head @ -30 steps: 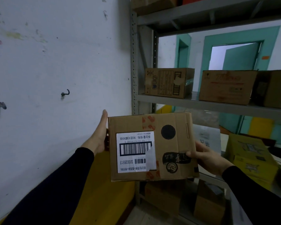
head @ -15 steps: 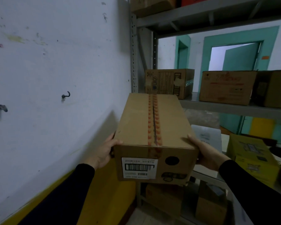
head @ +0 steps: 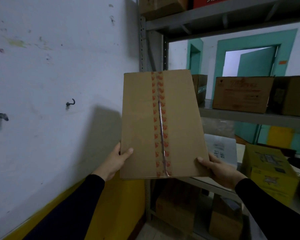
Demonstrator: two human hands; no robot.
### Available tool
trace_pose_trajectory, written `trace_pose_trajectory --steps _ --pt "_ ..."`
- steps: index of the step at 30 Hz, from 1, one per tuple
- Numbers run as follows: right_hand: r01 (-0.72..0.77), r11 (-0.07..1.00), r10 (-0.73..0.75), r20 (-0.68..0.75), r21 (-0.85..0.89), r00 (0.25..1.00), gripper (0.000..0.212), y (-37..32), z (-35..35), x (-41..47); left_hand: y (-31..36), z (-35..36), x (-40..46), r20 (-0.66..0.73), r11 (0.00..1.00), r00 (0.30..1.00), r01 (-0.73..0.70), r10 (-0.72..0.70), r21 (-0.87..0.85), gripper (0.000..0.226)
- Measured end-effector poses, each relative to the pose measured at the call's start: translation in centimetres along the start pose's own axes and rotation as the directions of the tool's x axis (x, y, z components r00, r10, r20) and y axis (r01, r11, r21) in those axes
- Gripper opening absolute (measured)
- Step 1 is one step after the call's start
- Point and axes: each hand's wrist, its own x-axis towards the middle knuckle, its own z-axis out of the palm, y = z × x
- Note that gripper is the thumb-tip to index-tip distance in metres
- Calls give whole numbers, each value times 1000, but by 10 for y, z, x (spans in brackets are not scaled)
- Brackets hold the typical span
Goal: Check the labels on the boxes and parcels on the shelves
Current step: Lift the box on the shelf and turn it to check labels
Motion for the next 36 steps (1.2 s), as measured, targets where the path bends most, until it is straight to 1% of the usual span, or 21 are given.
trace_pose_trajectory --steps 4,6,8,9,13,14,15,16,17,18,19,22,24,26,27,29,31,32,33,34,36 --pt "6 998 -4 -28 70 1000 50 -2 4 1 0 0 3 -51 999 998 -32 30 -25 69" --pt "17 996 -12 -53 86 999 51 -4 5 3 0 5 3 -74 996 996 -52 47 -77 68" --pt "47 994 -34 -118 102 992 32 -9 6 4 0 5 7 -118 988 992 -55 38 -141 61" --pt "70 993 -55 -147 97 988 26 -12 6 4 1 4 8 -137 986 990 -45 23 -158 59" --pt "167 985 -173 -207 -45 963 34 -18 2 9 -3 -10 8 -95 969 993 39 -64 -245 63" --pt "190 978 -205 -208 -88 956 45 -17 0 12 -7 -13 9 -83 959 993 58 -83 -276 61" --pt "197 973 -219 -207 -120 954 63 -14 -4 16 -7 -13 7 -76 949 991 80 -108 -306 57" --pt "174 974 -202 -211 -144 956 81 -14 -5 14 -8 -13 5 -67 936 990 93 -122 -340 50" --pt "153 971 -190 -207 -186 960 92 -14 -5 15 -8 -12 3 -63 924 988 110 -143 -366 42" --pt "116 972 -159 -209 -203 965 93 -14 -6 13 -9 -13 2 -60 915 986 119 -154 -387 34" --pt "80 974 -123 -201 -211 972 86 -17 -5 9 -9 -14 0 -48 902 985 133 -167 -410 30" --pt "-34 998 26 -141 -59 990 74 -16 -13 6 -10 -18 -2 7 889 989 135 -147 -439 51" --pt "-31 996 39 -91 87 995 69 -14 -17 4 -12 -23 -1 14 892 991 124 -131 -435 54" --pt "-27 984 44 -94 177 995 70 -13 -21 3 -10 -25 1 28 906 990 140 -140 -400 56" --pt "-16 978 34 -84 207 996 68 -14 -20 3 -9 -24 1 23 926 988 149 -150 -346 62" --pt "12 976 7 -86 218 996 61 -15 -16 1 0 -20 1 -23 978 987 156 -161 -140 76" --pt "23 982 4 -142 189 990 63 -16 -9 3 17 -4 -4 -55 989 993 108 -103 103 53" --pt "35 984 -7 -156 176 988 64 -16 -5 3 26 8 -5 -44 986 996 87 -82 142 42" --pt "56 986 -27 -182 158 983 63 -16 -1 4 35 20 -3 -5 981 998 60 -60 184 50" --pt "80 987 -50 -205 141 977 61 -14 4 4 42 36 -4 29 984 996 79 -85 158 56" --pt "113 990 -91 -237 80 967 62 -13 15 3 51 60 -7 84 996 994 58 -63 63 48"
